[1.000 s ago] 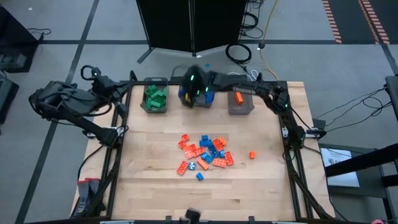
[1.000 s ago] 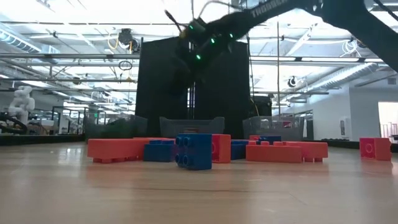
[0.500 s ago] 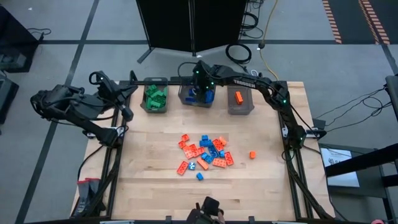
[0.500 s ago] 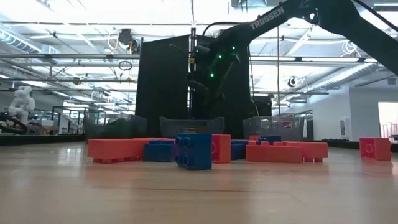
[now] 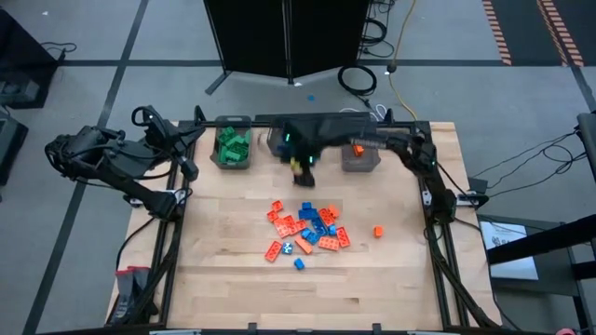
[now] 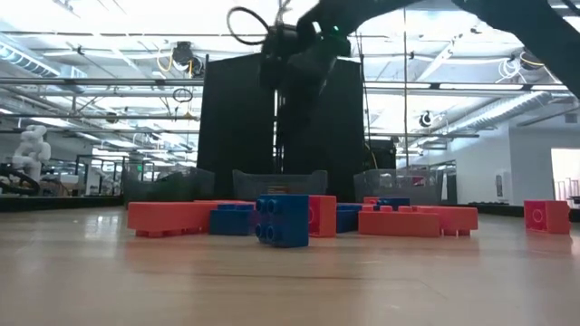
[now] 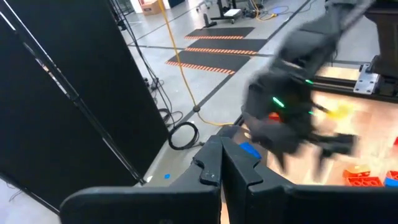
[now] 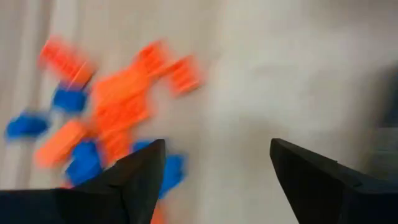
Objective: Sort blocks
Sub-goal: Put the blue game piece into the middle black bin
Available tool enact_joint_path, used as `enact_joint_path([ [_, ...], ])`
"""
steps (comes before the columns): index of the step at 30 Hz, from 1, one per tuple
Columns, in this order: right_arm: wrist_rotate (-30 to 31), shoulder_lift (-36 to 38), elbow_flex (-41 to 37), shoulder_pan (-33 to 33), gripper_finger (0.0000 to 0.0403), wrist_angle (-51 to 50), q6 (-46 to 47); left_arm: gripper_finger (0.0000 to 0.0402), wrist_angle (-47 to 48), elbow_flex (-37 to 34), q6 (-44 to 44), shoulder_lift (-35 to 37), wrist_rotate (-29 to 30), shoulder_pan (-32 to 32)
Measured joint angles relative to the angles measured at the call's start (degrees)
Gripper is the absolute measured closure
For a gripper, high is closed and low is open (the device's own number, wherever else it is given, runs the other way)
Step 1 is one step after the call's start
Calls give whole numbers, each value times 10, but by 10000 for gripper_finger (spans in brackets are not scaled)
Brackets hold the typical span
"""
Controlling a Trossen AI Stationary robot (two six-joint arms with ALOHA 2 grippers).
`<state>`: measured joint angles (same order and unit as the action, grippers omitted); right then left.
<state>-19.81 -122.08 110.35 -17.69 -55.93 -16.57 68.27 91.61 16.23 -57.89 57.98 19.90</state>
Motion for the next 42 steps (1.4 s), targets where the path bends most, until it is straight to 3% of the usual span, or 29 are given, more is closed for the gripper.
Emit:
enact_joint_path([
  [2,2,-2,-6,35,124,-33,-21,402,0,0,0,0,0,0],
  [8,36,-3,-87,96,129,-1,-22,402,2,0,0,0,0,0],
  [17,96,-2,-193,96,131,130,40,402,2,0,0,0,0,0],
  [21,89,-1,-203,87,167,131,59,402,2,0,0,0,0,0],
  [28,95,0,-182,87,344,120,37,402,2,0,1,0,0,0],
  [36,99,-3,-108,76,344,97,28,402,2,0,1,0,0,0],
  [42,162,-2,-6,39,344,135,-28,401,2,0,1,0,0,0],
])
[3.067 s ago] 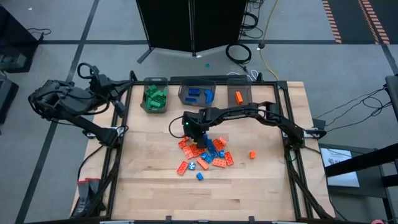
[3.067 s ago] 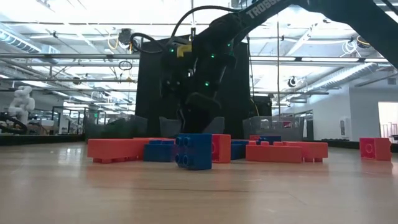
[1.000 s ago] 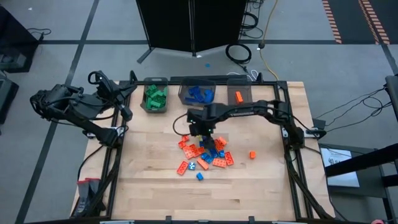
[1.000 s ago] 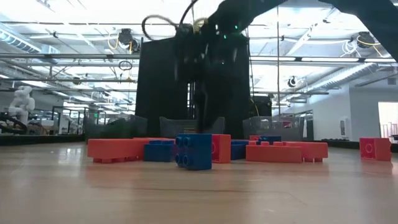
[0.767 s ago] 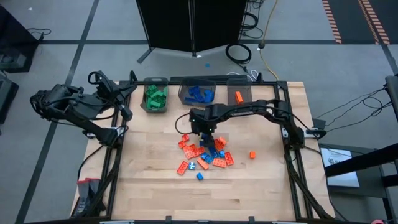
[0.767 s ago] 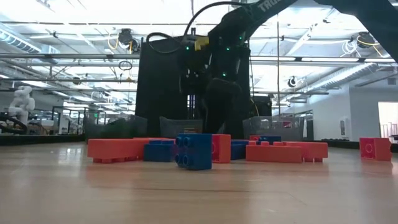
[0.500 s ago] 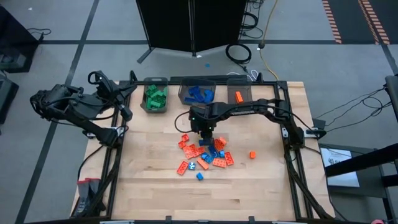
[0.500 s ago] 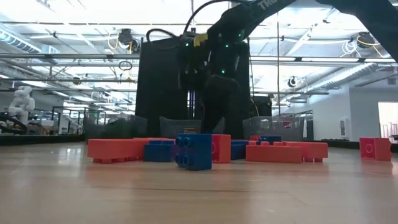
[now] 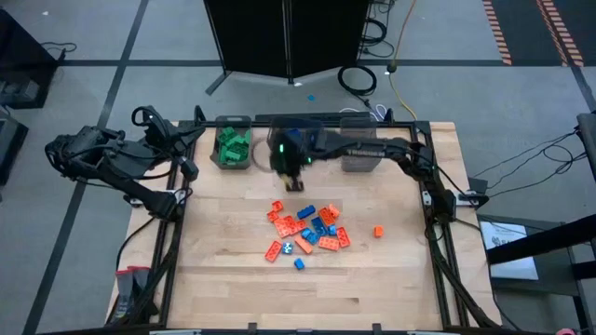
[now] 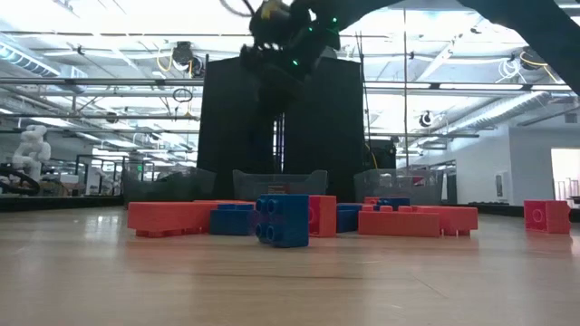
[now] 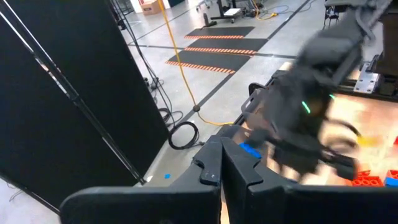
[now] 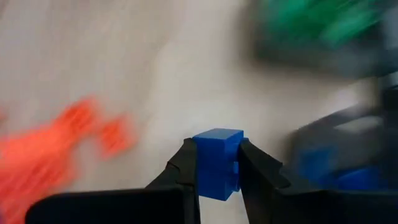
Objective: Sort blocks
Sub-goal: Put the blue game piece into the middle black bin
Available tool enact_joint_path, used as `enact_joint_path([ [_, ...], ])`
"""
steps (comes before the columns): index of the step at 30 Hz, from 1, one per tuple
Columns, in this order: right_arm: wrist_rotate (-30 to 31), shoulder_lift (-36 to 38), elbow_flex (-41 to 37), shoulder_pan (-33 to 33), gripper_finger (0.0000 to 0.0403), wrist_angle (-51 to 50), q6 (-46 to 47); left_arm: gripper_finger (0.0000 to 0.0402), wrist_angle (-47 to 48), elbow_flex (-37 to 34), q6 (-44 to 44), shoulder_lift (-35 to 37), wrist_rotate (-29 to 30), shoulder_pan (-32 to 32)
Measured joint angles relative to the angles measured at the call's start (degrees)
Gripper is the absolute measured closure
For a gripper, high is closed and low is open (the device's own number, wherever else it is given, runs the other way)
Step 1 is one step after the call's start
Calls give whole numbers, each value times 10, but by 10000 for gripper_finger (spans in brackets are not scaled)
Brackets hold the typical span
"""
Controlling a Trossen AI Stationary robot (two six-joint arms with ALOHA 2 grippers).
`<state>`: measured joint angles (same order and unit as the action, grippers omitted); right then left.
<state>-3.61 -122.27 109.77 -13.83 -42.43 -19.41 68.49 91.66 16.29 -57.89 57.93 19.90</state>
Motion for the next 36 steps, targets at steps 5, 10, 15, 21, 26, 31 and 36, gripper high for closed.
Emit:
enact_joint_path([
  [5,10,0,25,-76,344,120,54,402,0,0,2,0,0,0],
  [10,8,-6,17,-136,344,148,116,402,5,0,15,0,-4,0],
  [15,-8,-31,16,-151,337,146,147,402,13,0,15,-1,-4,0],
  [21,-23,-50,16,-150,245,142,157,402,13,0,15,-1,-4,0],
  [26,-22,-50,21,-150,183,133,157,402,15,0,15,-1,-4,0],
  [31,-113,-48,70,-145,164,28,124,402,15,0,14,-1,-3,0],
  [36,-207,-32,93,-80,174,-156,22,402,32,0,15,-1,-4,0],
])
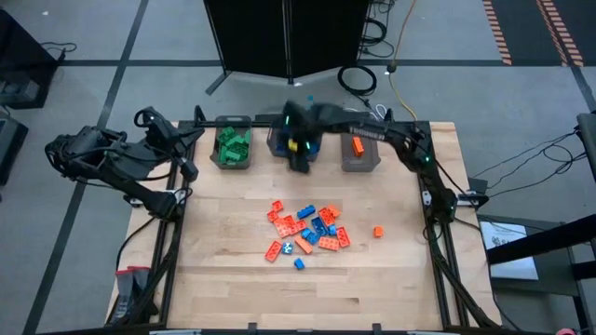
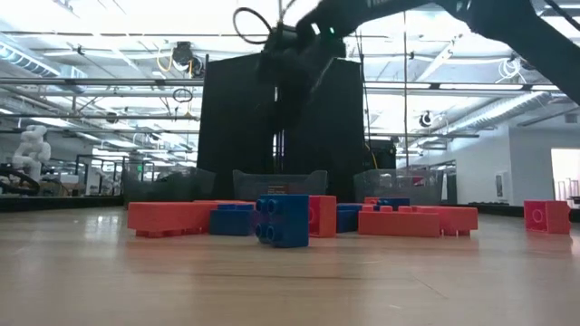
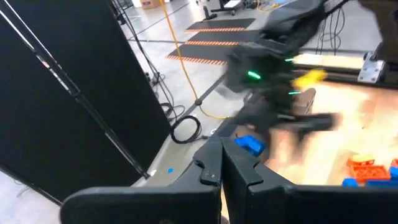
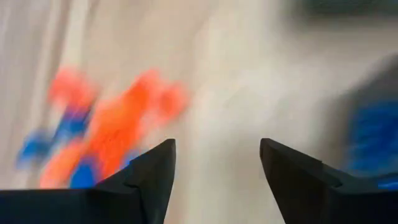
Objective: Sort blocks
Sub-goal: Put the blue game piece into the middle black bin
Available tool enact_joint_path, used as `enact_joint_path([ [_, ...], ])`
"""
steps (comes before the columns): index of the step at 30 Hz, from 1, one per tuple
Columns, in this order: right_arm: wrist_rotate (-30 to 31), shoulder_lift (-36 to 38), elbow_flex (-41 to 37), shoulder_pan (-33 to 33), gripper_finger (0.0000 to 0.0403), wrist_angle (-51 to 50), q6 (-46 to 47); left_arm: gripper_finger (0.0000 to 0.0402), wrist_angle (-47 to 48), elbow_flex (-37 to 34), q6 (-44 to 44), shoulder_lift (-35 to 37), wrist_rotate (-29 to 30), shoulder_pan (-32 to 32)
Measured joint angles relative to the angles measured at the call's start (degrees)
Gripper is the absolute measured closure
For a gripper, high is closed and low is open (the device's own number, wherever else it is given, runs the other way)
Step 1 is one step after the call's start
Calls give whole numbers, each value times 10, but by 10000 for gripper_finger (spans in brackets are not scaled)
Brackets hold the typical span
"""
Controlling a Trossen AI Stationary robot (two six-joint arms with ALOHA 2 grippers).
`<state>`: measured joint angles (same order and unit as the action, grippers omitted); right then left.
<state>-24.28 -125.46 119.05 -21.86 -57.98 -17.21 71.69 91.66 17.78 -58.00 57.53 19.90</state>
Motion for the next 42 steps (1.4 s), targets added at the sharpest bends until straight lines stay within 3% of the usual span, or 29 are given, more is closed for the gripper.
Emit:
enact_joint_path([
  [3,2,0,-17,51,181,-88,-75,402,6,0,7,0,0,0],
  [7,11,0,-70,108,186,-93,-111,401,15,0,14,0,0,0],
  [14,67,-1,-165,154,187,29,-101,402,15,0,14,0,0,0],
  [22,95,0,-251,150,191,126,-56,402,15,0,15,0,0,0],
  [26,115,2,-269,147,244,125,-43,402,15,0,15,0,0,0],
  [29,122,2,-268,147,329,128,-47,401,15,0,15,0,0,0],
  [33,126,-2,-238,141,329,113,-41,402,15,0,15,0,0,0],
  [37,125,2,-161,116,329,120,-31,402,15,0,15,0,0,0],
  [42,119,4,-74,66,329,199,-16,402,13,0,15,0,0,0],
])
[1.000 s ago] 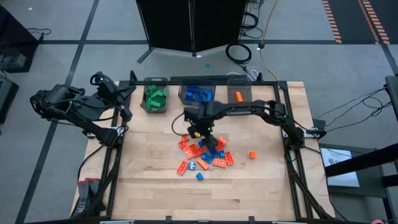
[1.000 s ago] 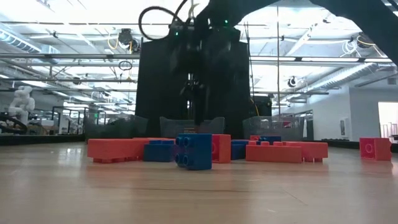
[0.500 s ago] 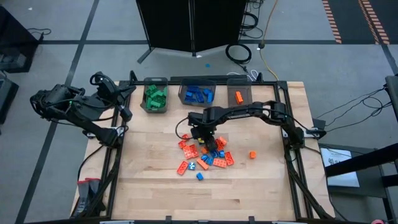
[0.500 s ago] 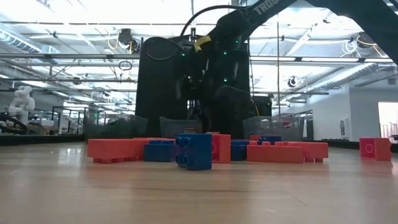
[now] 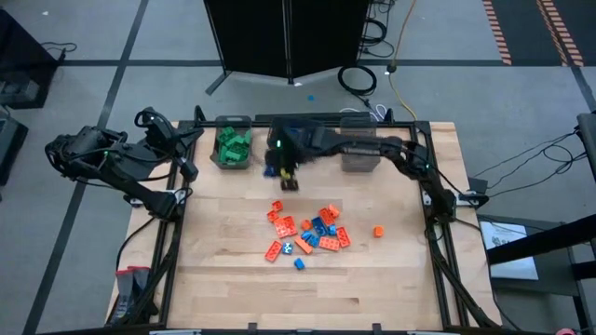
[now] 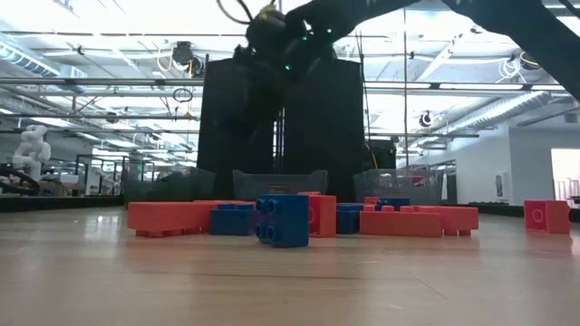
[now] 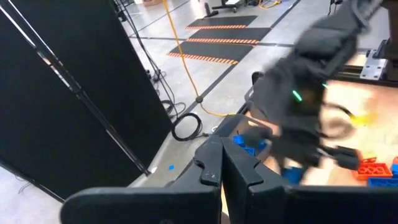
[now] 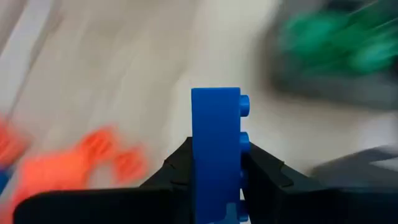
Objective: Sort blocks
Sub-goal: Put the blue game piece into the middle black bin
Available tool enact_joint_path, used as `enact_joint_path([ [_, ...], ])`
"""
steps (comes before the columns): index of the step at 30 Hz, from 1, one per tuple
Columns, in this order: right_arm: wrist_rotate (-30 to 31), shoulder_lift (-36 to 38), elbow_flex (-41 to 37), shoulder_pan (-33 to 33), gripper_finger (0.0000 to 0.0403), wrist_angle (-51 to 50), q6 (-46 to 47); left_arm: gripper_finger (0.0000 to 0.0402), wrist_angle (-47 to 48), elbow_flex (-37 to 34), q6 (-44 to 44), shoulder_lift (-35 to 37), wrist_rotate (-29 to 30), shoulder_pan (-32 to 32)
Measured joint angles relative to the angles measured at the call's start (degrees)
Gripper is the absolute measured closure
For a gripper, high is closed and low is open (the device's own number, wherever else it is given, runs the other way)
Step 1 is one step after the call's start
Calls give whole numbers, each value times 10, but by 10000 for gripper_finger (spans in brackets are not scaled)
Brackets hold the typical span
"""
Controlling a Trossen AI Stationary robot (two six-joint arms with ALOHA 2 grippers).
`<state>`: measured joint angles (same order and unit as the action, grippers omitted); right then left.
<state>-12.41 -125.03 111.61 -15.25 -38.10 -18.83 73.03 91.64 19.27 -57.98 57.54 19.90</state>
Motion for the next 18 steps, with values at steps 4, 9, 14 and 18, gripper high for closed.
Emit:
enact_joint_path([
  [4,8,0,13,-64,329,77,54,402,0,0,4,0,0,0],
  [9,50,-3,14,-128,329,85,108,402,0,0,14,0,0,0],
  [14,48,-17,13,-154,327,22,104,402,0,0,14,0,0,0],
  [18,46,-21,14,-156,252,2,90,402,1,0,14,0,0,0],
])
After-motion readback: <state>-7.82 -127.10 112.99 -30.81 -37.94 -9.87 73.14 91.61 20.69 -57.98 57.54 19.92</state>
